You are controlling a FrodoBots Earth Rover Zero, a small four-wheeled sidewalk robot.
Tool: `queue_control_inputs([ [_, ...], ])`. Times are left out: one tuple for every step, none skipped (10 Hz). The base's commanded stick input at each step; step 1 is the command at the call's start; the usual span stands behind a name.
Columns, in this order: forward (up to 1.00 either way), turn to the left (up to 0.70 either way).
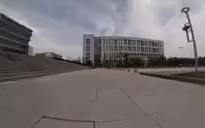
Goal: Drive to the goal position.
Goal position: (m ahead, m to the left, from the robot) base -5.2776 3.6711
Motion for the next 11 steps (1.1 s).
queue_control_inputs([
  [0.0, 0.0],
  [0.0, -0.4],
  [0.0, -0.45],
  [0.0, -0.45],
  [0.0, -0.45],
  [0.0, -0.45],
  [0.0, -0.45],
  [0.0, -0.45],
  [0.0, -0.45],
  [0.0, -0.45],
  [0.0, -0.45],
])
